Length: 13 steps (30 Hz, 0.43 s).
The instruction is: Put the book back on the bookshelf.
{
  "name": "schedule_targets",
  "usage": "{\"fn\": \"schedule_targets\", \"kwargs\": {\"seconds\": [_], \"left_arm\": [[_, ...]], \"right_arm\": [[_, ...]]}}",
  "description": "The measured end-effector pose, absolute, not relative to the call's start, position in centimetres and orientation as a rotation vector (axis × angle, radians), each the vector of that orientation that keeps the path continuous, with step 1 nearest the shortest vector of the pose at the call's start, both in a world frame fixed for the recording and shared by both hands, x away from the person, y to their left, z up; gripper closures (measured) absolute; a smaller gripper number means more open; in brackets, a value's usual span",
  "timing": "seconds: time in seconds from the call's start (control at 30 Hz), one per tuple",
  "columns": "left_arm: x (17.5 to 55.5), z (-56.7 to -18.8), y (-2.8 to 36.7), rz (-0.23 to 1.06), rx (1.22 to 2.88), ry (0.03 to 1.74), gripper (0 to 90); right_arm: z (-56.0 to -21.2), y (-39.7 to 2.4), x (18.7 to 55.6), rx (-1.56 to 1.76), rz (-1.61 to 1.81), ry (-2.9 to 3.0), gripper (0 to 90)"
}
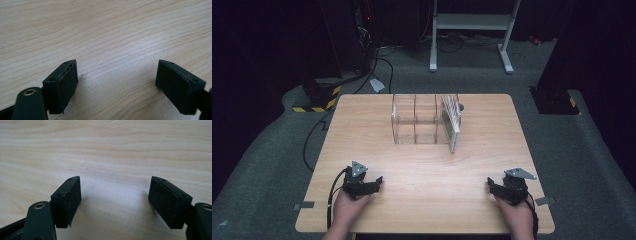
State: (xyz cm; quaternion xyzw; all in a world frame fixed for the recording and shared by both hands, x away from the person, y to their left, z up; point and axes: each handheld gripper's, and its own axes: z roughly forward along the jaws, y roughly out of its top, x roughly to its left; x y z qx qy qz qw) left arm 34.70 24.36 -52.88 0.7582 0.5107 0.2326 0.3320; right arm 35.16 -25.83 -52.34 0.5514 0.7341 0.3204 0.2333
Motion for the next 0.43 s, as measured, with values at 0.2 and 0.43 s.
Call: {"fn": "schedule_targets", "kwargs": {"seconds": [0.2,0.43], "left_arm": [[34.47,-52.87,24.3,0.611,1.978,1.339,18.8],[34.54,-52.88,24.38,0.599,1.978,1.338,19.1]], "right_arm": [[-52.36,-25.47,35.21,1.525,0.843,1.996,24.3],[-52.36,-25.45,35.3,1.555,0.83,1.973,21.0]]}}
